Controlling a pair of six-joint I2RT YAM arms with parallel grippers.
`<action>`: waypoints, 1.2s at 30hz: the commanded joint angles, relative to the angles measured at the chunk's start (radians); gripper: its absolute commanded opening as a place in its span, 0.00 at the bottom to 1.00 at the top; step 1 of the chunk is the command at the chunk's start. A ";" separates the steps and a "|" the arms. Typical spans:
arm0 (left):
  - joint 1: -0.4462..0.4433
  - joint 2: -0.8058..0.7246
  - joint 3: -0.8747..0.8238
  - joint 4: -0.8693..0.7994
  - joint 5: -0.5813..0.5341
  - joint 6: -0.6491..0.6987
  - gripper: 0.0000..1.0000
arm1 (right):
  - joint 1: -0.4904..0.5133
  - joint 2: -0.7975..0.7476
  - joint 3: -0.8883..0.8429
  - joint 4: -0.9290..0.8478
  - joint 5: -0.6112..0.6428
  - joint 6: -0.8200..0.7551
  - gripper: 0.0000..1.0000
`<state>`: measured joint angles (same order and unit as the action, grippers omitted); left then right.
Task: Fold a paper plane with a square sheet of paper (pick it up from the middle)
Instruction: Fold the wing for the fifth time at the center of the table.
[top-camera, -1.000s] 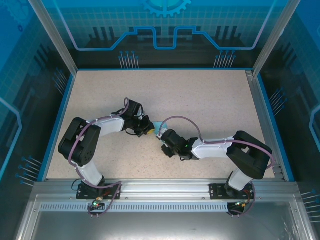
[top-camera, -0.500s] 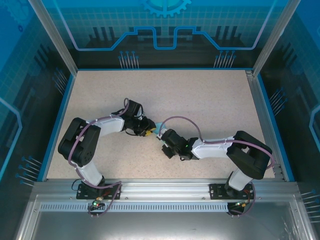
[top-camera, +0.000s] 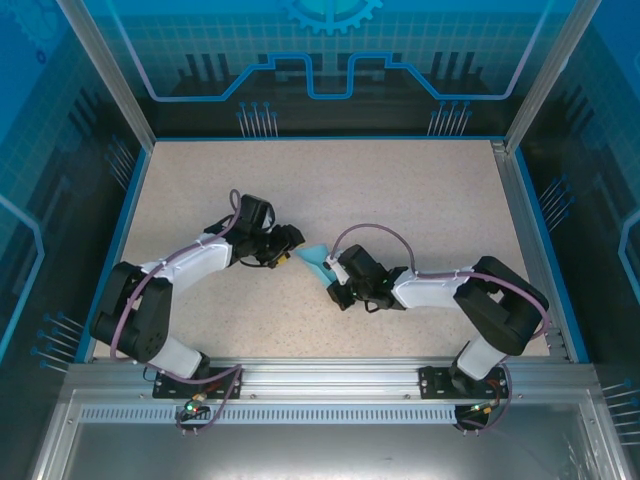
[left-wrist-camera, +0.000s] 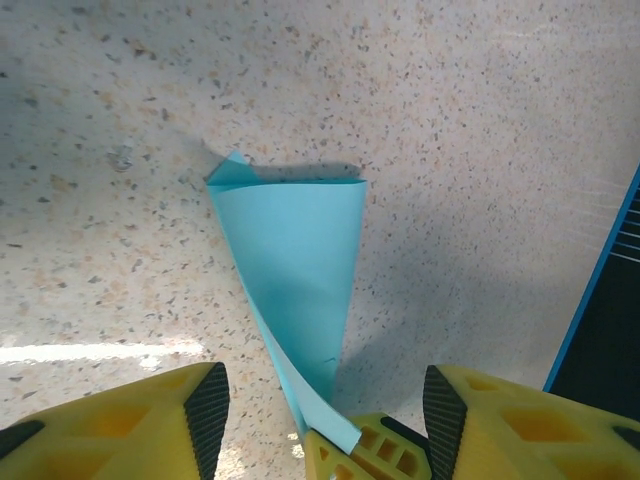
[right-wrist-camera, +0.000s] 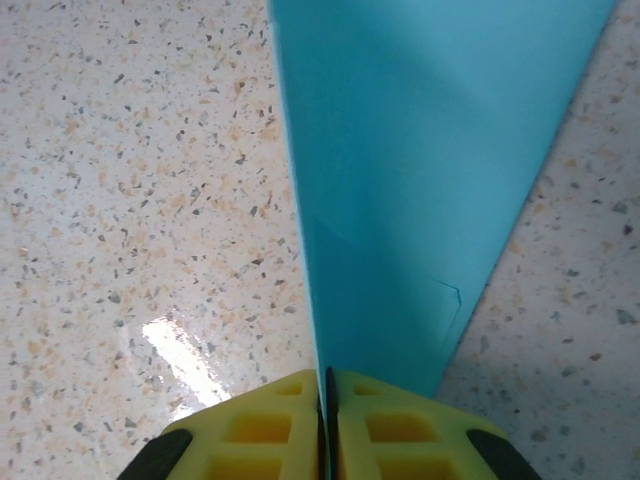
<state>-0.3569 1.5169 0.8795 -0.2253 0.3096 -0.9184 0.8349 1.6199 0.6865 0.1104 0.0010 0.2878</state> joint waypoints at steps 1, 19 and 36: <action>0.007 -0.012 -0.017 -0.038 -0.015 0.000 0.57 | -0.015 0.018 -0.014 0.034 -0.047 0.036 0.12; 0.005 0.016 -0.008 -0.037 0.028 0.007 0.57 | -0.071 0.041 -0.060 0.126 -0.162 0.126 0.14; 0.004 0.008 -0.027 -0.034 0.031 0.009 0.56 | -0.151 0.086 -0.107 0.227 -0.291 0.200 0.13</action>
<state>-0.3561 1.5253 0.8665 -0.2413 0.3115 -0.9176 0.6991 1.6985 0.6014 0.3679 -0.2989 0.4793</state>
